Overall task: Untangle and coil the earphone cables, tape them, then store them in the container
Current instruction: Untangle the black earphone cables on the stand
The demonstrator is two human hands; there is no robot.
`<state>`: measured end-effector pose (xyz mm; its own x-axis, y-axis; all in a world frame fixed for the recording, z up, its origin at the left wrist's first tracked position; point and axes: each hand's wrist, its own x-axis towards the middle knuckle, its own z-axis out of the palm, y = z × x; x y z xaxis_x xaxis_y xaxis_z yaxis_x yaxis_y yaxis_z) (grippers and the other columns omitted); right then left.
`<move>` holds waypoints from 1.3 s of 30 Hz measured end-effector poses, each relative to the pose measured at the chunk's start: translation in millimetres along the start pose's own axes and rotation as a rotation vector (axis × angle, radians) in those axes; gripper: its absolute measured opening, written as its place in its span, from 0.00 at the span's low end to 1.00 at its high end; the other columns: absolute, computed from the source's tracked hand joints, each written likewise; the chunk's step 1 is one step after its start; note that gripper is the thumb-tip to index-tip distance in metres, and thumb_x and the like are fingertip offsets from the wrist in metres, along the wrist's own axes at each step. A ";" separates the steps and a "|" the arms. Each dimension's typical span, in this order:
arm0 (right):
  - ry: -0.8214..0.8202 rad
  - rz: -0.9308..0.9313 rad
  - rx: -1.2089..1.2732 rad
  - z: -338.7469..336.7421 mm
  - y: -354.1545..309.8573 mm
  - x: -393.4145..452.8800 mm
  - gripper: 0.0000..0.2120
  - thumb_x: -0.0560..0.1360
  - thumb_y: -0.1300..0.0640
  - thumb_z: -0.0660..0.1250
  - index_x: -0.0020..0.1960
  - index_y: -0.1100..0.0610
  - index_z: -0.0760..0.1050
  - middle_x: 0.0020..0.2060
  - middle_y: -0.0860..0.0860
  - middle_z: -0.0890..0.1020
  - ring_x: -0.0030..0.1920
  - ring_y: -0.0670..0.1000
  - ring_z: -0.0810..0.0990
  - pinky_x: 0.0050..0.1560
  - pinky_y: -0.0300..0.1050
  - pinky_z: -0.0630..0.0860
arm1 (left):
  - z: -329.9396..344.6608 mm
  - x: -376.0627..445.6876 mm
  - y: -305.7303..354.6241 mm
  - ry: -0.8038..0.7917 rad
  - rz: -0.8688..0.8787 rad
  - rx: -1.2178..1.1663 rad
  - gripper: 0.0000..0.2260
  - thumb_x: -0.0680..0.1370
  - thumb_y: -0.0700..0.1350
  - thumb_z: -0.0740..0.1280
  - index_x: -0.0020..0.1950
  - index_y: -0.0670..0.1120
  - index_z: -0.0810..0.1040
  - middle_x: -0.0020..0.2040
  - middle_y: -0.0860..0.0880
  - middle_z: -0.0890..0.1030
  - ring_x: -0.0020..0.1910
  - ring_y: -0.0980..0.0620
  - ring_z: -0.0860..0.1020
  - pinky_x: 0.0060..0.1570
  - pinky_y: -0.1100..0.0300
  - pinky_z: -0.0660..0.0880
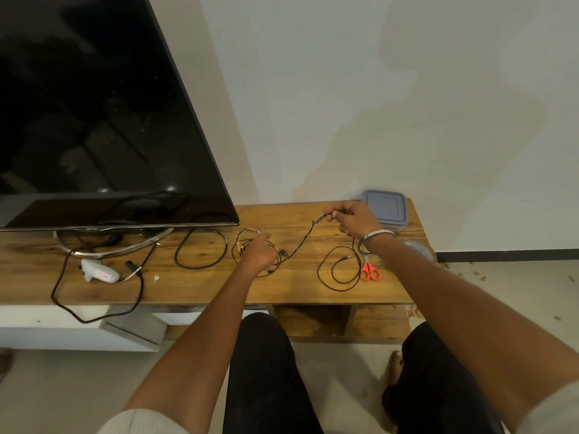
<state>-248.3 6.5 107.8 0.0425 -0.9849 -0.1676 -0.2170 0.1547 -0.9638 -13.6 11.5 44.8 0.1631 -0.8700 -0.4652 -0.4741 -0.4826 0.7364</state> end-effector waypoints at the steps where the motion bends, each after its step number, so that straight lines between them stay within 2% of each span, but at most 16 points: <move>1: -0.015 -0.002 0.011 -0.1 0.2 -0.5 0.11 0.79 0.66 0.58 0.55 0.62 0.79 0.40 0.53 0.81 0.21 0.40 0.67 0.23 0.31 0.64 | 0.4 -1.8 1.7 -0.007 -0.007 0.017 0.25 0.78 0.36 0.61 0.75 0.48 0.65 0.59 0.40 0.79 0.48 0.45 0.81 0.50 0.47 0.81; 3: -0.033 -0.009 0.018 0.0 0.7 -1.3 0.11 0.79 0.66 0.59 0.55 0.62 0.79 0.40 0.53 0.81 0.22 0.42 0.66 0.23 0.31 0.65 | 1.7 -7.1 5.9 -0.011 0.025 0.083 0.20 0.79 0.37 0.60 0.71 0.46 0.71 0.55 0.42 0.80 0.52 0.43 0.81 0.52 0.48 0.80; 6: -0.042 -0.024 0.014 1.0 0.5 -1.8 0.11 0.78 0.66 0.60 0.55 0.61 0.79 0.41 0.53 0.82 0.23 0.43 0.67 0.24 0.32 0.66 | 6.2 -13.6 14.7 -0.012 0.174 0.127 0.14 0.80 0.41 0.62 0.65 0.45 0.77 0.58 0.48 0.79 0.58 0.49 0.78 0.55 0.57 0.76; 10: -0.038 -0.043 0.013 5.3 -1.5 -2.6 0.10 0.78 0.66 0.60 0.55 0.62 0.79 0.42 0.54 0.82 0.22 0.43 0.67 0.23 0.32 0.66 | 20.2 -20.6 31.4 -0.059 0.343 -0.137 0.10 0.79 0.48 0.68 0.57 0.44 0.79 0.52 0.47 0.82 0.49 0.50 0.81 0.48 0.56 0.80; 13: -0.051 -0.053 0.024 8.7 -3.3 -4.3 0.10 0.78 0.67 0.60 0.54 0.63 0.79 0.42 0.54 0.82 0.23 0.44 0.66 0.23 0.32 0.65 | 29.3 -27.3 43.4 -0.099 0.387 -0.263 0.05 0.78 0.47 0.70 0.49 0.46 0.79 0.45 0.48 0.82 0.41 0.53 0.81 0.41 0.60 0.80; 15: -0.061 -0.054 0.015 9.4 -4.2 -5.2 0.10 0.78 0.67 0.60 0.54 0.62 0.79 0.41 0.53 0.82 0.24 0.45 0.67 0.24 0.32 0.66 | 33.7 -29.2 47.7 -0.094 0.395 -0.300 0.04 0.77 0.46 0.70 0.46 0.46 0.78 0.42 0.49 0.81 0.38 0.54 0.81 0.39 0.61 0.80; 20: -0.094 -0.052 0.025 8.3 -3.8 -4.1 0.09 0.78 0.65 0.61 0.52 0.59 0.79 0.41 0.53 0.83 0.25 0.46 0.68 0.26 0.34 0.67 | 38.8 -25.1 45.0 0.024 0.324 -0.328 0.08 0.77 0.45 0.71 0.51 0.43 0.76 0.45 0.47 0.79 0.36 0.53 0.81 0.35 0.62 0.79; 26: -0.116 -0.068 0.022 7.1 -2.9 -3.6 0.10 0.78 0.65 0.61 0.51 0.57 0.79 0.42 0.54 0.83 0.24 0.46 0.69 0.25 0.35 0.67 | 37.4 -24.8 45.2 -0.067 0.333 -0.372 0.05 0.78 0.42 0.69 0.51 0.42 0.78 0.48 0.42 0.81 0.36 0.53 0.82 0.38 0.61 0.81; 28: -0.122 -0.068 0.027 7.5 -2.1 -3.1 0.10 0.78 0.65 0.60 0.50 0.56 0.79 0.42 0.54 0.83 0.24 0.46 0.69 0.26 0.36 0.67 | 37.5 -24.9 44.6 -0.082 0.331 -0.373 0.04 0.78 0.43 0.69 0.51 0.43 0.79 0.49 0.42 0.81 0.40 0.52 0.82 0.41 0.59 0.81; 31: -0.117 -0.071 0.027 6.6 -1.1 -2.3 0.10 0.78 0.65 0.60 0.50 0.56 0.79 0.42 0.54 0.83 0.25 0.48 0.69 0.27 0.37 0.67 | 36.2 -25.9 45.5 -0.064 0.341 -0.320 0.02 0.79 0.46 0.67 0.48 0.48 0.77 0.51 0.47 0.83 0.50 0.53 0.81 0.50 0.58 0.78; 32: -0.110 -0.074 0.025 6.2 -1.0 -2.2 0.10 0.78 0.66 0.60 0.50 0.57 0.79 0.41 0.54 0.83 0.25 0.48 0.69 0.28 0.38 0.68 | 35.7 -27.2 46.2 -0.080 0.334 -0.340 0.02 0.80 0.44 0.65 0.48 0.48 0.76 0.49 0.48 0.84 0.50 0.54 0.81 0.49 0.61 0.76; 34: -0.086 -0.085 0.021 5.9 -0.3 -1.7 0.09 0.78 0.66 0.60 0.50 0.58 0.79 0.40 0.54 0.83 0.26 0.49 0.68 0.28 0.38 0.68 | 34.5 -30.5 48.1 -0.140 0.328 -0.420 0.00 0.81 0.40 0.62 0.51 0.44 0.72 0.42 0.46 0.83 0.41 0.54 0.83 0.43 0.65 0.77; 36: -0.043 -0.100 -0.016 4.4 1.5 -0.8 0.09 0.78 0.66 0.60 0.52 0.59 0.77 0.40 0.54 0.82 0.27 0.50 0.70 0.27 0.37 0.69 | 33.5 -30.2 47.6 -0.160 0.364 -0.410 0.03 0.81 0.38 0.62 0.54 0.41 0.71 0.37 0.46 0.80 0.34 0.53 0.81 0.42 0.61 0.78; 39: -0.006 -0.104 -0.058 1.9 4.6 0.0 0.10 0.78 0.67 0.60 0.55 0.60 0.76 0.40 0.54 0.82 0.30 0.52 0.73 0.31 0.41 0.73 | 29.4 -28.7 45.5 -0.171 0.399 -0.319 0.07 0.81 0.40 0.63 0.57 0.40 0.74 0.35 0.48 0.77 0.33 0.53 0.76 0.40 0.59 0.78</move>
<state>-247.4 7.4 103.0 0.0733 -0.9949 -0.0691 -0.2674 0.0472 -0.9624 -65.2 17.5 77.2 -0.1317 -0.9761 -0.1729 -0.1799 -0.1480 0.9725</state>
